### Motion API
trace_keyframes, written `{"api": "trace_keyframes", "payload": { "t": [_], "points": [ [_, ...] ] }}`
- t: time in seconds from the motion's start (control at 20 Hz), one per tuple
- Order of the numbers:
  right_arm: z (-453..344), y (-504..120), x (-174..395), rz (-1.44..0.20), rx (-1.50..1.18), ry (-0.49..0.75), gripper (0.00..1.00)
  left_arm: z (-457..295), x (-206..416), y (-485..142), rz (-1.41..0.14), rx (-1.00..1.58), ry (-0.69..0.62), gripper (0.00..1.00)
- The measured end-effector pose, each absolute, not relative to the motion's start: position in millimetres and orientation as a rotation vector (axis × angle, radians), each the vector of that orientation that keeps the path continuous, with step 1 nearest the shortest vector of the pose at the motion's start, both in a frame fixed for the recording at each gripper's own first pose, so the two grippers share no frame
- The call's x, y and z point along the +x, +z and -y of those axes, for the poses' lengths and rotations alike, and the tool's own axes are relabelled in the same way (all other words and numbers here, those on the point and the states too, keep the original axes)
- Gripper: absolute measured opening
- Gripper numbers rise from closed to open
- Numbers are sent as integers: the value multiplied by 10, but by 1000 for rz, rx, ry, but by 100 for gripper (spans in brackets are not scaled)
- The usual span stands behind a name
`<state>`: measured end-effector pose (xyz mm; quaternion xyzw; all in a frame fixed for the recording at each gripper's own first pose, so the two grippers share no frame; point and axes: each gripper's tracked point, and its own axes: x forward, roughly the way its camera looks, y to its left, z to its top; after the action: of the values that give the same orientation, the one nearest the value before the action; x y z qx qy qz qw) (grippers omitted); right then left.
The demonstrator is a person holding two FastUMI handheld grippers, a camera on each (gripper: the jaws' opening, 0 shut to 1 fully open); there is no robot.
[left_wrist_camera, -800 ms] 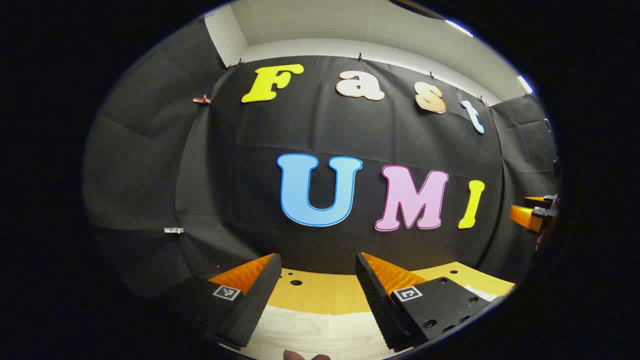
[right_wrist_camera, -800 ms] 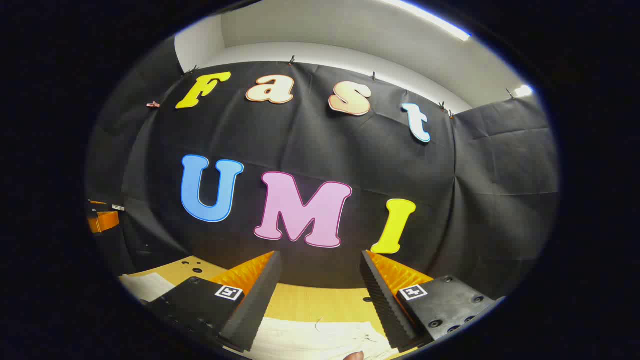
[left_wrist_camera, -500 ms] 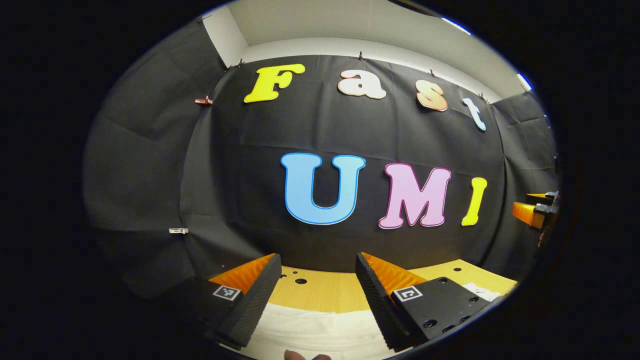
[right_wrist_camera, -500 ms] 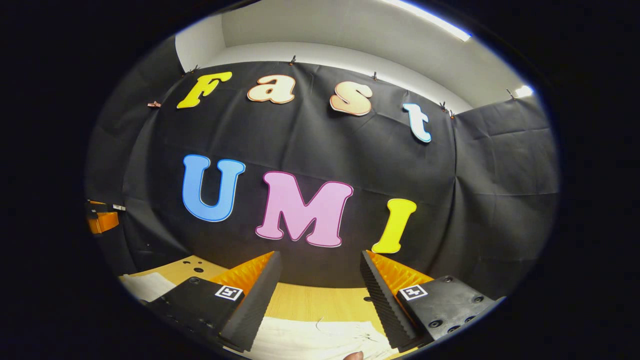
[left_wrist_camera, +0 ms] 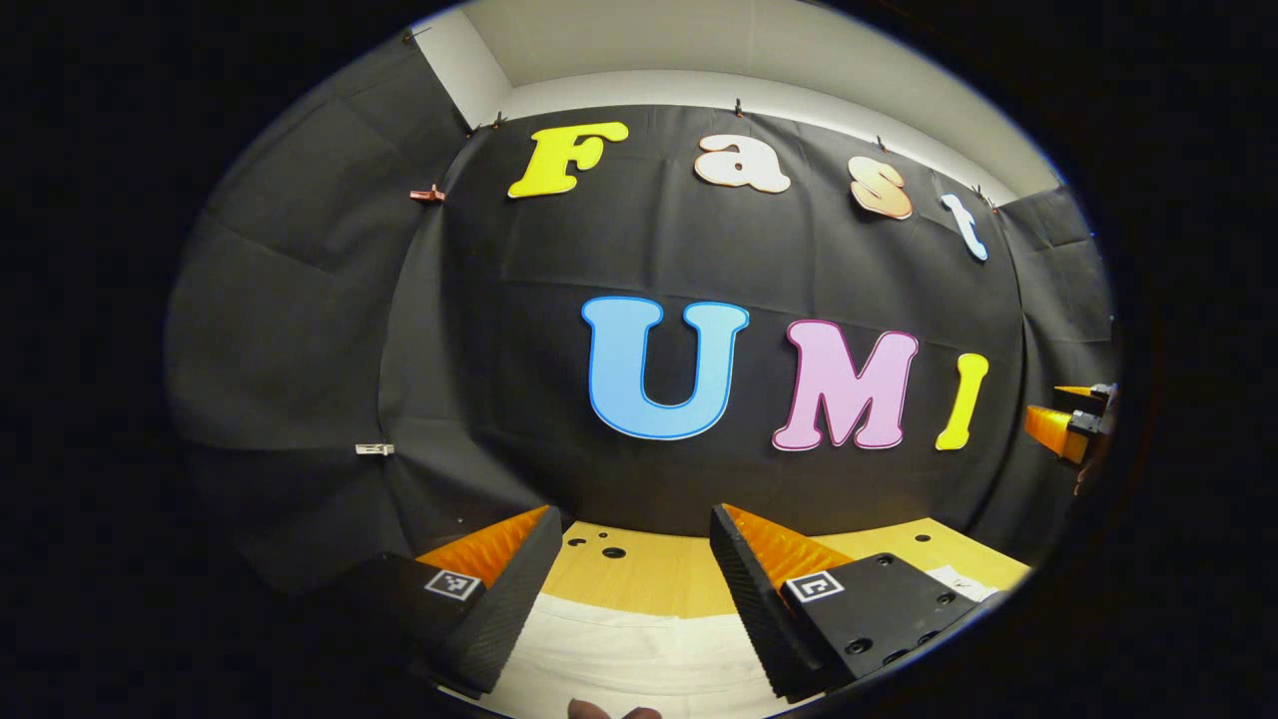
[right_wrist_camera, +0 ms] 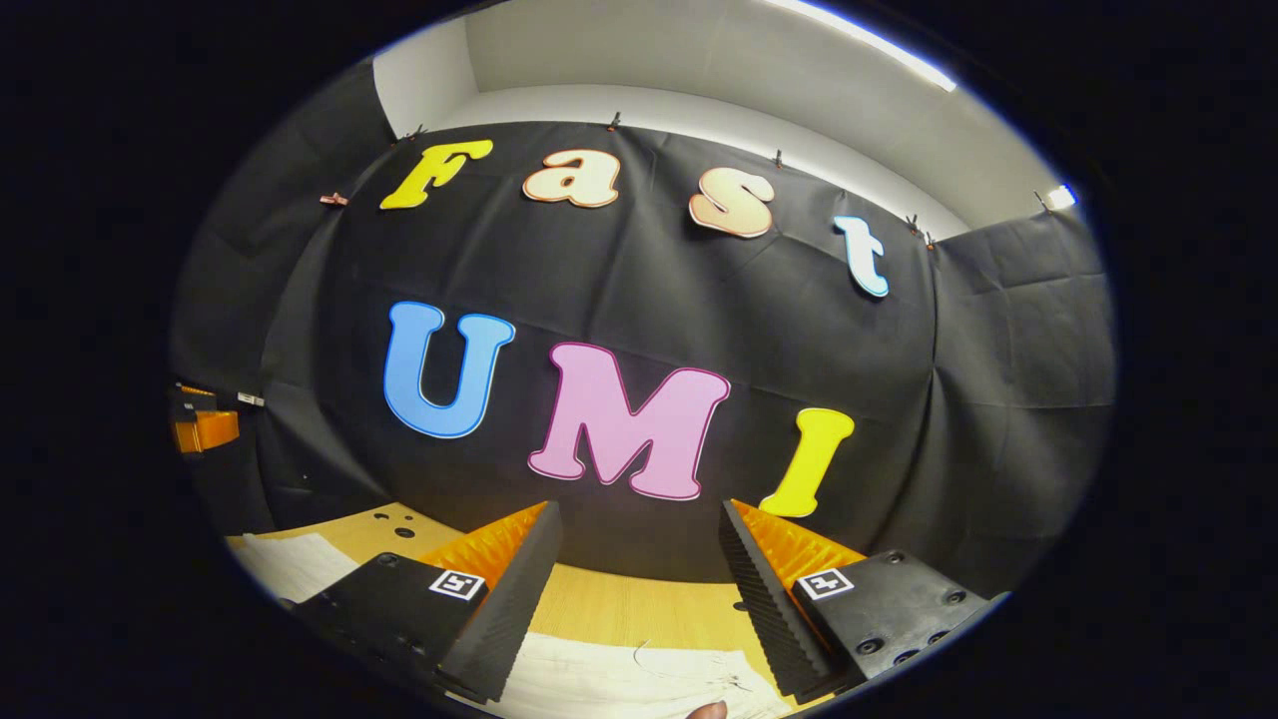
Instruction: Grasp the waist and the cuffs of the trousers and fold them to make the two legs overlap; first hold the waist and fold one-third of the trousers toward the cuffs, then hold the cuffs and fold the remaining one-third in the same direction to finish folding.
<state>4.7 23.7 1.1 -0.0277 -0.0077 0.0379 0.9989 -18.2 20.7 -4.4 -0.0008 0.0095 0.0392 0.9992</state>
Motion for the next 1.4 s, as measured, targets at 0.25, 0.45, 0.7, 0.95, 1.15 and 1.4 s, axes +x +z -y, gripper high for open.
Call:
{"api": "trace_keyframes", "payload": {
  "t": [0.25, 0.45, 0.7, 0.95, 1.15, 1.4],
  "points": [
    [-355, -96, 56, 1, -61, 118, 98, -274, -265, -46, -18, 39, 95, 95],
    [-192, -167, 32, -14, -110, 106, 97, -296, -323, -343, -70, 201, 8, 95],
    [299, -399, -155, -71, -275, 52, 97, -449, -421, -883, -150, 587, -134, 96],
    [738, -890, -490, -189, -437, 16, 97, -638, -604, -1722, -279, 985, -341, 95],
    [1030, -1161, -676, -268, -486, -13, 96, -782, -987, -2513, -439, 1142, -525, 95],
    [1169, -1260, -784, -310, -466, -49, 97, -997, -1354, -3258, -606, 1258, -673, 95]
  ]
}}
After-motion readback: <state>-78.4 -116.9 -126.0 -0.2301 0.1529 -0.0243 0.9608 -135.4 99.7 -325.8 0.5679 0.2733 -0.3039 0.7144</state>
